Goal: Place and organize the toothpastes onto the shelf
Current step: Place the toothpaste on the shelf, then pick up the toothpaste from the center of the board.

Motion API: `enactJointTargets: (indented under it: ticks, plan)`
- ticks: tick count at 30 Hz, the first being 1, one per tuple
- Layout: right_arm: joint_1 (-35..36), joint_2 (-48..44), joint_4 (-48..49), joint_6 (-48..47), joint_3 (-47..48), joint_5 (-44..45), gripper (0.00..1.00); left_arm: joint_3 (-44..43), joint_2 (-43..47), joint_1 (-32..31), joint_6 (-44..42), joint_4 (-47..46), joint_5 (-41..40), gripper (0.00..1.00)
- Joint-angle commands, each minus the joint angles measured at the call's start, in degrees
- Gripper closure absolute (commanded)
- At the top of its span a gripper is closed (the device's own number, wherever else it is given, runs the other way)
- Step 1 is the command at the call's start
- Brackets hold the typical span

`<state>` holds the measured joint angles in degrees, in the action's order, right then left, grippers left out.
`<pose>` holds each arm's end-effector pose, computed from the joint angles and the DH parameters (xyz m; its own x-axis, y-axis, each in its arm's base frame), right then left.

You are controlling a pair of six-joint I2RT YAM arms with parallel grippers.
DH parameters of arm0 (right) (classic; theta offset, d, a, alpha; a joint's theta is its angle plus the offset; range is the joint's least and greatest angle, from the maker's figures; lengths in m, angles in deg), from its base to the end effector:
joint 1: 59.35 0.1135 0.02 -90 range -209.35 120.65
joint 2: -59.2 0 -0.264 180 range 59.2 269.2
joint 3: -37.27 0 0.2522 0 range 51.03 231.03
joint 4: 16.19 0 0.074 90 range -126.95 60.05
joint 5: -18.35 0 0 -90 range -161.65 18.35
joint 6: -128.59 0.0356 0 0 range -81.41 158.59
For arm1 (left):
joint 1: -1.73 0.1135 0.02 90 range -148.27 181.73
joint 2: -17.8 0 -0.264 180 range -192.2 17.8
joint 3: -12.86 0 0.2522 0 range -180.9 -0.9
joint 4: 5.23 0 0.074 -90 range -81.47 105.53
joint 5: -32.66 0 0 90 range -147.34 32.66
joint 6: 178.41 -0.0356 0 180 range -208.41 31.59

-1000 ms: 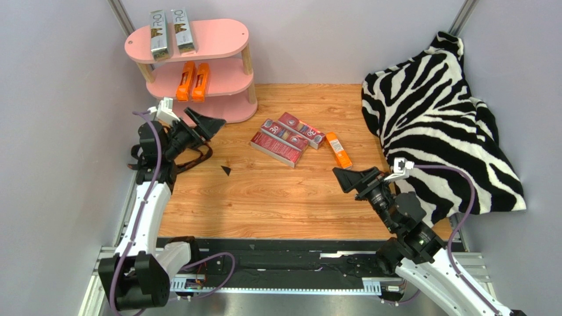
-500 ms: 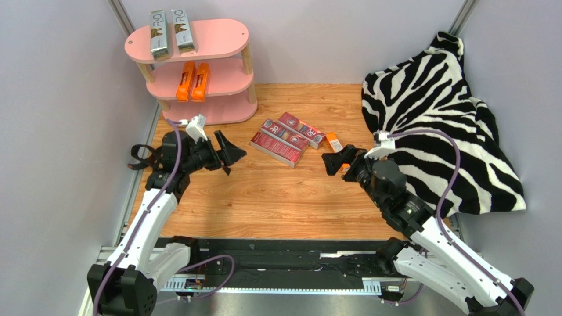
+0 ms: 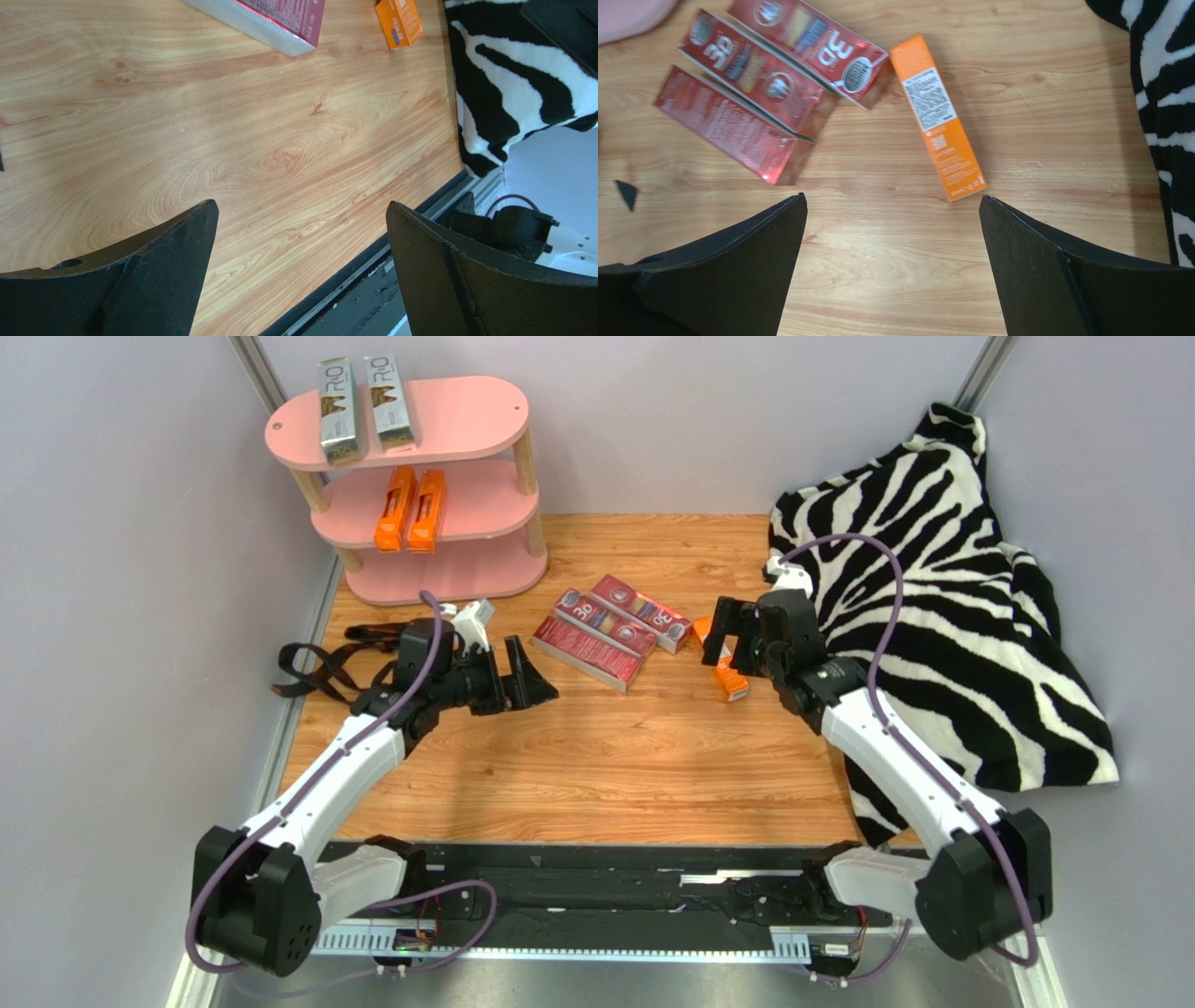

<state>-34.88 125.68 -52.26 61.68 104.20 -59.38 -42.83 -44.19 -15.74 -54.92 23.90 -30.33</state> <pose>0.2355 0.0989 0.2942 -0.5847 0.1549 -0.7963 -0.0198 0.9786 0.2049 0.2172 -0.0853 0.2576 -0.8035 -0.2625 -0.5343 0.2123 0.7121 -0.6692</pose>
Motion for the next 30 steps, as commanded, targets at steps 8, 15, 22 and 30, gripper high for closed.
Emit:
enactJointTargets:
  ticks: [8, 15, 22, 30]
  plan:
    - [-7.7, 21.7, -3.2, -5.5, 10.0, -14.2, 0.01, 0.3, -5.1, -2.1, -0.2, -4.3, 5.2, 0.02]
    - [-9.1, 28.2, -1.1, -6.0, 11.5, -12.4, 0.03, 1.2, -4.9, -2.2, -0.5, -4.4, 6.9, 0.03]
    - [-9.5, 34.2, -0.6, -5.7, 13.4, -12.4, 0.13, 2.8, -5.0, -2.2, -0.3, -5.2, 7.6, 0.03]
    - [-9.5, 38.0, -1.2, -2.1, 13.5, -12.4, 0.37, 3.3, -4.3, -2.2, -0.2, -4.9, 8.0, 0.03]
